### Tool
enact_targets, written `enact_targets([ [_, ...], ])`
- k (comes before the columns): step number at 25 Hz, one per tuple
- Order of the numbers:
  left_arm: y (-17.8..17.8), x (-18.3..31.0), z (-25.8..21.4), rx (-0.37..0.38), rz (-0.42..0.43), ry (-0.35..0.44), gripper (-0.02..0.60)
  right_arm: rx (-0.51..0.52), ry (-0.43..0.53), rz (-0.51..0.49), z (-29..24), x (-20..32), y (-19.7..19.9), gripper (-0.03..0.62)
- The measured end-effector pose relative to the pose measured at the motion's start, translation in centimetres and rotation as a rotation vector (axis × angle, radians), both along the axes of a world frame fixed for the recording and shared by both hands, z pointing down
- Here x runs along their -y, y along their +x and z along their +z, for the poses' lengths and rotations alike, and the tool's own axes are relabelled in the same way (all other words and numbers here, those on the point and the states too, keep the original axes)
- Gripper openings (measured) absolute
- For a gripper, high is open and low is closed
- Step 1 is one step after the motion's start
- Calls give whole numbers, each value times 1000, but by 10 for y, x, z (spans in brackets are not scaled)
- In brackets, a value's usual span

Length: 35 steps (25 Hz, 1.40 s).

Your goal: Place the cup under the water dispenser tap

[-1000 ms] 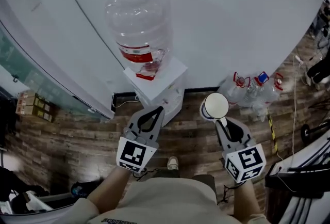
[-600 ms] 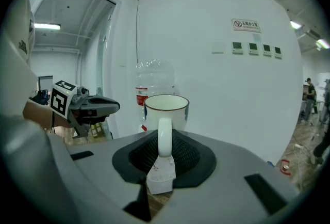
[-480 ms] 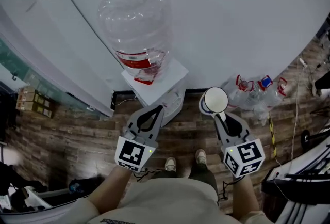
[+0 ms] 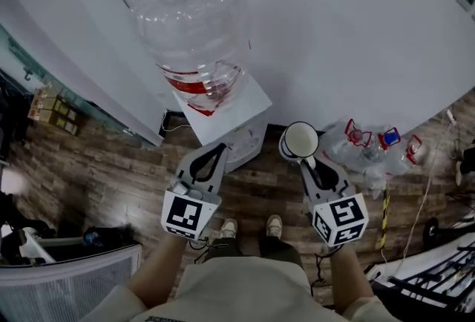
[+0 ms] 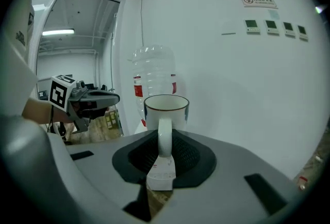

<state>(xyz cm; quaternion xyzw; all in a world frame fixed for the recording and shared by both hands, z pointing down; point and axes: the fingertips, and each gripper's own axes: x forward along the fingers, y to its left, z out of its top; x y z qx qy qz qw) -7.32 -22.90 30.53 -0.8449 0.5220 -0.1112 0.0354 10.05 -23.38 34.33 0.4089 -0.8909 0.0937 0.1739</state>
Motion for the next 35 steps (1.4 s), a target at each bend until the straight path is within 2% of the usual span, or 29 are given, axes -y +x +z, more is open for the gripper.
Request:
enact_targets([
  [7, 3, 18, 24, -5, -106, -14, 6, -26, 9, -85, 36, 42, 3, 66],
  [12, 13, 31, 57, -32, -119, -14, 6, -35, -4, -115, 78, 71, -4, 66],
  [17, 8, 43, 105, -29, -145, -56, 6, -12, -5, -108, 129, 89, -16, 66],
  [23, 4, 51, 163, -35, -141, -65, 6, 9, -4, -92, 200, 100, -30, 66],
  [26, -1, 51, 194, -25, -140, -91, 6, 3, 7, -99, 233, 100, -37, 66],
  [30, 4, 57, 231, -23, -119, -83, 6, -13, 8, -96, 280, 105, -39, 66],
  [35, 8, 60, 286, -13, -87, -124, 6, -22, 4, -56, 346, 111, -43, 66],
])
